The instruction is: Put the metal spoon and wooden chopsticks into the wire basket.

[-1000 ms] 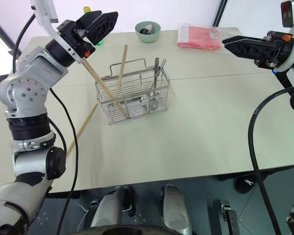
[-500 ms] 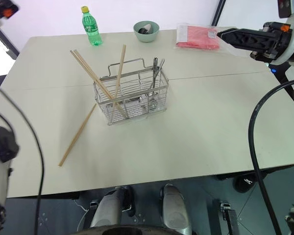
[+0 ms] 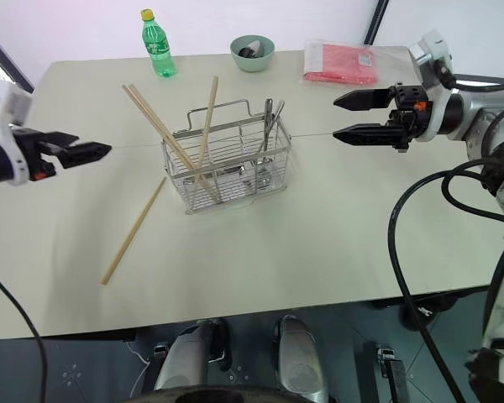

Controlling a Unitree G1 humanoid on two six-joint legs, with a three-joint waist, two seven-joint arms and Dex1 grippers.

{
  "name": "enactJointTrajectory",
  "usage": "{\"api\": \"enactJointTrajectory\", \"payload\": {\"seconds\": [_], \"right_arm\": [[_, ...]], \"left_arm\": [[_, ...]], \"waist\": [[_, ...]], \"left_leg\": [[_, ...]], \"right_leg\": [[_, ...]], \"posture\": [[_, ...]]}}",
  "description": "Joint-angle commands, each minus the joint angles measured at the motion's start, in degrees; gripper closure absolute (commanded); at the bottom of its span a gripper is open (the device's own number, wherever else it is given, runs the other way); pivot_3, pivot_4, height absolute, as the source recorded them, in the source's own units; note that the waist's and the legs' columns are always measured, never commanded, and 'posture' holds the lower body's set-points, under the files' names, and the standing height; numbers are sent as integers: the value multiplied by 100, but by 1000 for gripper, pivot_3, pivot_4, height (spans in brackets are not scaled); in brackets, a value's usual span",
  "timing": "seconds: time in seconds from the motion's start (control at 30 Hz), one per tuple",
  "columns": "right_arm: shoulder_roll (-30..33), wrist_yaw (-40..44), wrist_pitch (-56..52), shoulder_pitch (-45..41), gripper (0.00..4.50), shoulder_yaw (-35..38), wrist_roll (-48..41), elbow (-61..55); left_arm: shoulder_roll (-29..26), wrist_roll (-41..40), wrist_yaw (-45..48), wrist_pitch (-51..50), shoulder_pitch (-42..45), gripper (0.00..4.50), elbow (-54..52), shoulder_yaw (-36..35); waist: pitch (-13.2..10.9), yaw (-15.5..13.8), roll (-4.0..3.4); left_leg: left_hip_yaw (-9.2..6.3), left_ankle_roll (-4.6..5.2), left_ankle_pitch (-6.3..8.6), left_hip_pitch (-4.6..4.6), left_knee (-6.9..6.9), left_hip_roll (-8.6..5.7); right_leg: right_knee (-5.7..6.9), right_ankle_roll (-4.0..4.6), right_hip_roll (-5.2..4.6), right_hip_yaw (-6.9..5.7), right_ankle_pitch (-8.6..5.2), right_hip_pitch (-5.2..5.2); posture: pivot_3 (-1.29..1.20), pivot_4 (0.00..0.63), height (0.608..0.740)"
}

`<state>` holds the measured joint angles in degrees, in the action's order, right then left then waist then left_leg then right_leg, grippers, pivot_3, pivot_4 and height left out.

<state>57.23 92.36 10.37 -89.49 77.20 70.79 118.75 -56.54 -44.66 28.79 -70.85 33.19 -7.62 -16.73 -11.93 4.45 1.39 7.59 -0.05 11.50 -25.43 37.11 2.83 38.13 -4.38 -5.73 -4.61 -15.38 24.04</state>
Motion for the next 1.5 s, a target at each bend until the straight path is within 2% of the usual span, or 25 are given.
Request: {"api": "enactJointTrajectory", "payload": {"seconds": [0.03, 0.33, 0.63, 0.77, 0.87, 1.0, 1.03, 1.1, 1.23, 1.5], "right_arm": [[64, 14, 206, -32, 0, 67, -41, 125], [124, 14, 112, -26, 0, 135, -105, 125], [52, 14, 171, -8, 0, 268, -154, 125], [63, 14, 134, -49, 0, 296, -159, 125], [94, 14, 38, -112, 0, 319, -177, 125], [125, 14, -116, -204, 0, 339, -193, 125], [125, 14, -141, -220, 0, 338, -197, 125], [124, 14, -195, -254, 0, 335, -204, 125], [124, 14, -299, -316, 0, 325, -213, 125], [98, 14, -427, -486, 0, 297, -248, 125]], "left_arm": [[164, 375, -214, 68, -125, 30, -298, 470], [621, 1402, -10, 826, 35, 30, 123, 1740], [1254, 2448, 462, 1646, 684, 30, 1957, 2592], [1384, 2800, 673, 1915, 752, 30, 2390, 2790], [1563, 2750, 811, 1928, 760, 933, 2454, 2635], [1673, 2921, 817, 1991, 747, 2888, 2412, 2589], [1690, 2964, 792, 1994, 755, 3553, 2426, 2559], [1721, 3035, 756, 2016, 773, 4439, 2474, 2483], [1726, 3164, 655, 2070, 833, 4439, 2577, 2308], [1710, 3247, -155, 2280, 1126, 4439, 3087, 1427]], "waist": [[0, 4, 0], [0, 7, 1], [1, -28, 1], [2, -31, -2], [3, -32, -2], [3, -36, -1], [3, -37, -1], [3, -38, -1], [3, -38, -1], [3, -12, -1]], "left_leg": [[0, 0, 0, 0, 2, -1], [-1, -3, -2, 5, 6, -1], [0, -2, -2, 5, 6, -2], [-5, -3, -2, 11, 6, -1], [-8, -4, -2, 24, 6, 2], [-9, -3, -1, 27, 7, -5], [-9, -3, -1, 27, 7, -7], [-9, -3, -1, 27, 6, -7], [-11, -3, -1, 27, 5, -7], [-16, -2, -1, 24, 3, -4]], "right_leg": [[1, 0, 1, 1, 0, 0], [1, 2, 10, 1, 1, -5], [-2, 2, 7, 1, 1, -4], [2, 3, 7, 0, 1, -8], [2, 4, -13, -1, 2, -24], [-1, 3, -33, -3, 2, -34], [-2, 3, -37, -4, 2, -34], [-3, 3, -39, -6, 2, -34], [-3, 2, -39, -9, 2, -35], [-2, 2, -33, -10, 3, -29]], "posture": [[0, 150, 733], [0, 150, 733], [0, 150, 733], [0, 150, 733], [0, 150, 733], [0, 150, 733], [0, 150, 733], [0, 150, 733], [0, 150, 733], [0, 150, 733]]}}
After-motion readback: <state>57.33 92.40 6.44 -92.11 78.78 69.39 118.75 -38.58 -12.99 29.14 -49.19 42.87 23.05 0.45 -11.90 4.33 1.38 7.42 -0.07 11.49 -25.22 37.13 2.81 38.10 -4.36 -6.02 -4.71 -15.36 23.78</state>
